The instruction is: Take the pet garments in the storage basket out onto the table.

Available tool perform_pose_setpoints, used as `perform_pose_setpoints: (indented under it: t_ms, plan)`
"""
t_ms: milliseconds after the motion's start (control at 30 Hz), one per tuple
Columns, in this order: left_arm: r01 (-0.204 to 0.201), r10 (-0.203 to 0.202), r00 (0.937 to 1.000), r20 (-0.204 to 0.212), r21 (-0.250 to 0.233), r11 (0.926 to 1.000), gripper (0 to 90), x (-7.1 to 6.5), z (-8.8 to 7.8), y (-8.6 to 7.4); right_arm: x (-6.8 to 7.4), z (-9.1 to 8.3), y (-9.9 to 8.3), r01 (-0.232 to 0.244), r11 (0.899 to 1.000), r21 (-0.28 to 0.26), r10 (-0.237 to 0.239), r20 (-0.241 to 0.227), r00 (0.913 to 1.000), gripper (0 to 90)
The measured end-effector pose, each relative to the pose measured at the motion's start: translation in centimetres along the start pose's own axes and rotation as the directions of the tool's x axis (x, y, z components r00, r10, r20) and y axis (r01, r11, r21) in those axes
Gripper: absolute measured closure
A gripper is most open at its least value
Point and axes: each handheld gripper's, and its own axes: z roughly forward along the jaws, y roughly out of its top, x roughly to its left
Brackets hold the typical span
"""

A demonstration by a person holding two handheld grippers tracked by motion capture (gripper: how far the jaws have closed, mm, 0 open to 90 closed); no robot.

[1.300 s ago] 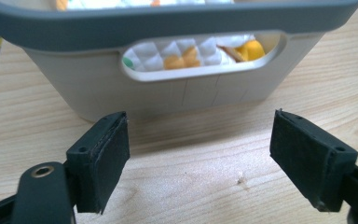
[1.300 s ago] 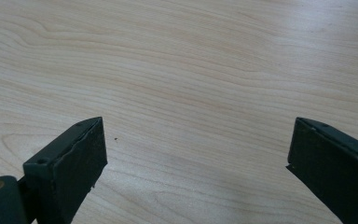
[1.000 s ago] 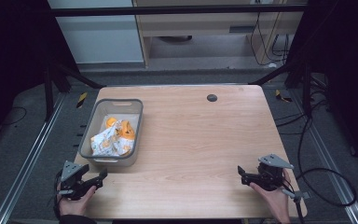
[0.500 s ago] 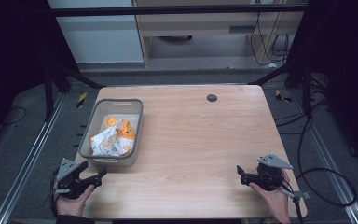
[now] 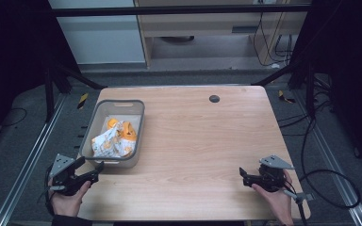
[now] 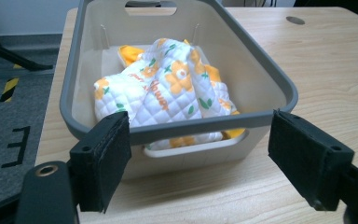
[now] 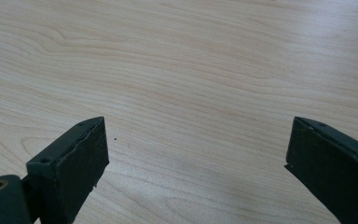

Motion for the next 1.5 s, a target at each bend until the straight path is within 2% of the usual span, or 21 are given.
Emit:
perform_pose_setpoints:
  t_ms: [467, 600, 967, 1200, 1500]
  plan:
    - [-0.025, 0.025, 0.9997, 0.000, -0.005, 0.9997, 18.1, 0.1, -0.2, 2.0, 0.0, 0.1, 0.0, 0.006, 1.000, 0.001, -0.006, 0.012, 0.9999, 5.6]
    - [-0.020, 0.020, 0.9998, 0.000, -0.015, 0.9997, 17.0, 0.2, -0.2, 2.7, -0.1, 0.1, 0.0, -0.002, 1.000, -0.002, 0.002, 0.012, 0.9999, 5.6]
    - [-0.059, 0.059, 0.9981, 0.018, -0.022, 0.9980, 16.9, -0.4, 0.4, 4.6, -0.2, 0.1, 0.0, -0.003, 1.000, -0.002, 0.003, 0.025, 0.9997, 5.6]
    - [-0.093, 0.094, 0.9952, 0.029, -0.013, 0.9956, 16.9, -0.5, 1.0, 5.8, -0.2, 0.2, -0.1, 0.007, 1.000, -0.003, -0.007, 0.026, 0.9996, 5.5]
    - [-0.100, 0.099, 0.9939, 0.047, 0.006, 0.9950, 16.9, -0.2, 1.6, 7.0, -0.3, 0.0, -0.1, -0.005, 1.000, -0.009, 0.005, 0.030, 0.9995, 5.6]
